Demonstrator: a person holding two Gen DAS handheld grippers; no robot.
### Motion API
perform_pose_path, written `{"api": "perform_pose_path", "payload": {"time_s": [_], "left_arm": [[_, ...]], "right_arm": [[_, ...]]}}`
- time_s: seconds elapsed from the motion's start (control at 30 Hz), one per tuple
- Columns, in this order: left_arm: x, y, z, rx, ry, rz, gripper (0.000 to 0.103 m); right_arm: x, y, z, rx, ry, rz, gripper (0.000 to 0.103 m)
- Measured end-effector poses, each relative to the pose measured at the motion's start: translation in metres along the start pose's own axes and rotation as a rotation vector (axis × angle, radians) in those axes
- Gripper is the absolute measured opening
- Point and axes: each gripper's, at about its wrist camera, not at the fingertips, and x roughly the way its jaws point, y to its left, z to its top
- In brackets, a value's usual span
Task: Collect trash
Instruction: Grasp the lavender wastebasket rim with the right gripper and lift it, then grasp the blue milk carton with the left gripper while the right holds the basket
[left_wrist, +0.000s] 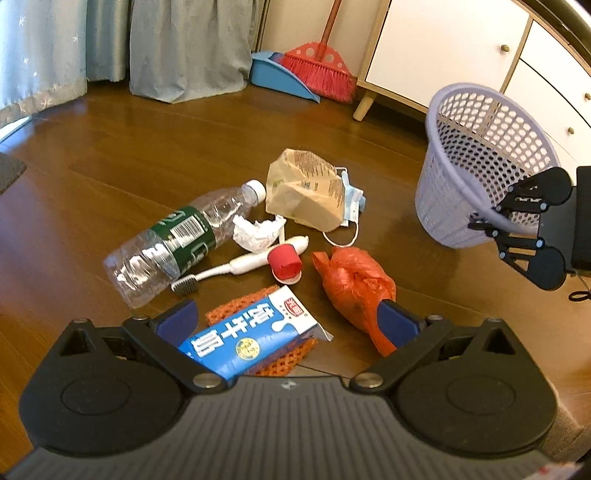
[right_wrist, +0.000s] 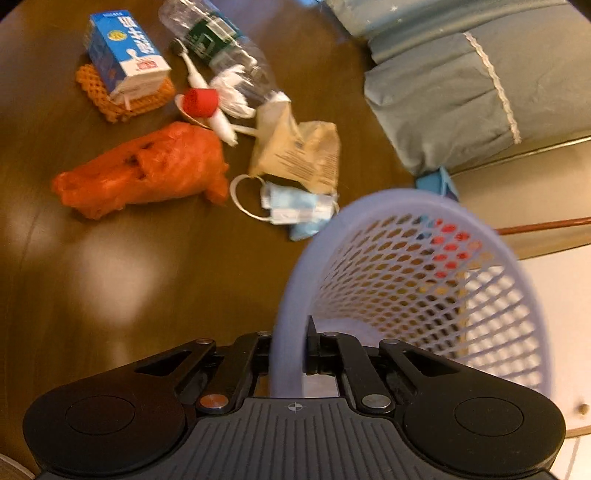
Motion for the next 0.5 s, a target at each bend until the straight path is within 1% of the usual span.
{"api": "perform_pose_path", "payload": {"time_s": [0.1,0.23,0.3,0.5], "left_arm": [[0.002,-0.002,-0.002,0.011,0.005,0.005,0.101],[0.002,0.0,-0.003,0.016,0.002,0.011,0.101],[0.001,0.002,-0.003,0.018,0.0,0.017,0.101],[0.005,0.008,-0.008,0.012,0.016,0.036,0.101]], "right_arm": [[0.007,0.007,0.001,0.042,-0.037,0.017,0.0],[0.012,0.022,-0.002,0.03,-0.111,0.042,0.003],[0.016,0.026,-0.003,0.034,-0.131,0.051,0.005],[0.027,0.025,0.001,0.135,-0.152,-0.016,0.005]]}}
